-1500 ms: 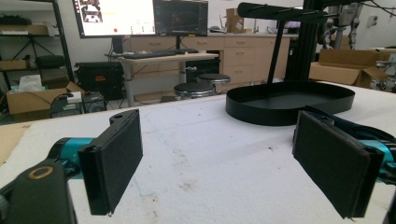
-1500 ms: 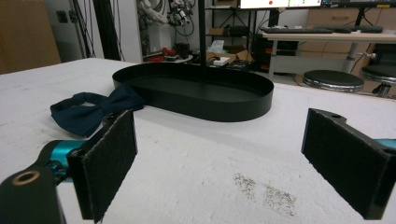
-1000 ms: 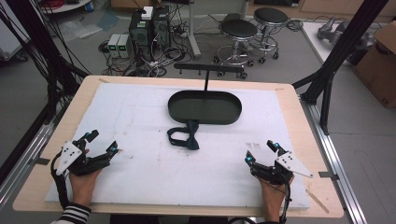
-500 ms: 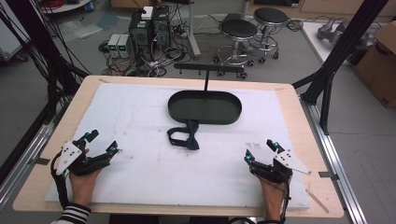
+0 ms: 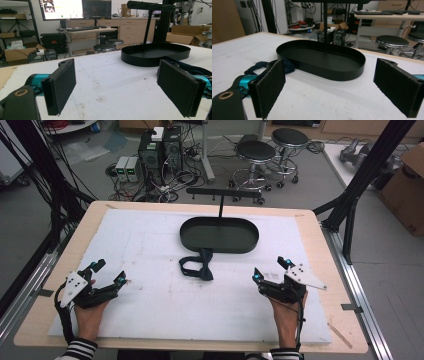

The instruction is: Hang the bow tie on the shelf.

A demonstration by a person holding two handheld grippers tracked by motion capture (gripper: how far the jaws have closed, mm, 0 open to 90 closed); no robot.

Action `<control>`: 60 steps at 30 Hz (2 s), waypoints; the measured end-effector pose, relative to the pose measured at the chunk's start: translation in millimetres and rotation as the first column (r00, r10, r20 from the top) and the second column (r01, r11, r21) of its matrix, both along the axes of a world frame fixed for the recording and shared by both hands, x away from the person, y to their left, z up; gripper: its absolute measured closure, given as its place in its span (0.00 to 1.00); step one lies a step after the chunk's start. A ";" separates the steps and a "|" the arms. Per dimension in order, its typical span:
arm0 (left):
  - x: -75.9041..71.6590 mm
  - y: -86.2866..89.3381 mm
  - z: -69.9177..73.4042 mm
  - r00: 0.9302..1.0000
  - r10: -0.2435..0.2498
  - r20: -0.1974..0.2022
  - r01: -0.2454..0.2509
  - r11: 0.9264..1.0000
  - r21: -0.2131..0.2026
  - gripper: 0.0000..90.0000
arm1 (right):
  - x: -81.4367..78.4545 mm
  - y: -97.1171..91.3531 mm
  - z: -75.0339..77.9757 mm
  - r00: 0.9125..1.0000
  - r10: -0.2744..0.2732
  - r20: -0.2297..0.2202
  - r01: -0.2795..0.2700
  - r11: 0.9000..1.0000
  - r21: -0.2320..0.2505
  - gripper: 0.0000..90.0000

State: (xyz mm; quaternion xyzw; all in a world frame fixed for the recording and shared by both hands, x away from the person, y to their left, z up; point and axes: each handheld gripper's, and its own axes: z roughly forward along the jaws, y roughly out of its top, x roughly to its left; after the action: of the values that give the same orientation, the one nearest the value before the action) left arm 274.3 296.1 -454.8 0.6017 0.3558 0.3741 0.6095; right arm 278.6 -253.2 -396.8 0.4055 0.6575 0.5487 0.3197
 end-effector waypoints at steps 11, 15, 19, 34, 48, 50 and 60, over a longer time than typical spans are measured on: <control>0.1 0.0 0.0 1.000 0.001 -0.001 -0.001 1.000 -0.003 0.18 | 16.1 30.9 17.4 0.998 0.032 -0.062 -0.034 0.999 -0.029 0.11; 0.2 0.1 0.0 1.000 0.002 -0.001 -0.002 1.000 -0.003 0.18 | 23.9 45.8 22.6 0.993 0.048 -0.111 -0.052 0.998 -0.030 0.11; 0.1 0.0 0.1 1.000 0.003 -0.001 -0.003 1.000 -0.002 0.18 | 32.2 60.3 27.7 0.984 0.070 -0.165 -0.077 0.996 -0.037 0.11; 0.1 0.0 0.1 1.000 0.005 -0.002 -0.005 1.000 -0.002 0.18 | 62.3 108.0 32.9 0.926 0.163 -0.341 -0.203 0.975 -0.086 0.16; 0.0 0.2 0.1 1.000 0.005 -0.003 -0.005 1.000 0.001 0.18 | 86.1 141.9 25.8 0.881 0.165 -0.443 -0.262 0.950 -0.168 0.17; 0.1 0.2 0.1 1.000 0.005 -0.003 -0.005 1.000 0.000 0.18 | 87.1 142.9 24.7 0.880 0.158 -0.448 -0.259 0.950 -0.174 0.17; 0.0 0.0 0.1 1.000 0.005 -0.002 -0.005 1.000 -0.001 0.18 | 94.4 148.2 17.0 0.867 0.073 -0.492 -0.212 0.950 -0.231 0.21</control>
State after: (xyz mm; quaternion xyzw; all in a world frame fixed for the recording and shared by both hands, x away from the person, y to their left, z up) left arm 274.4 296.1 -454.7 0.6010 0.3581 0.3747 0.6084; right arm 373.1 -105.0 -379.8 0.4291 0.8146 0.3562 0.1594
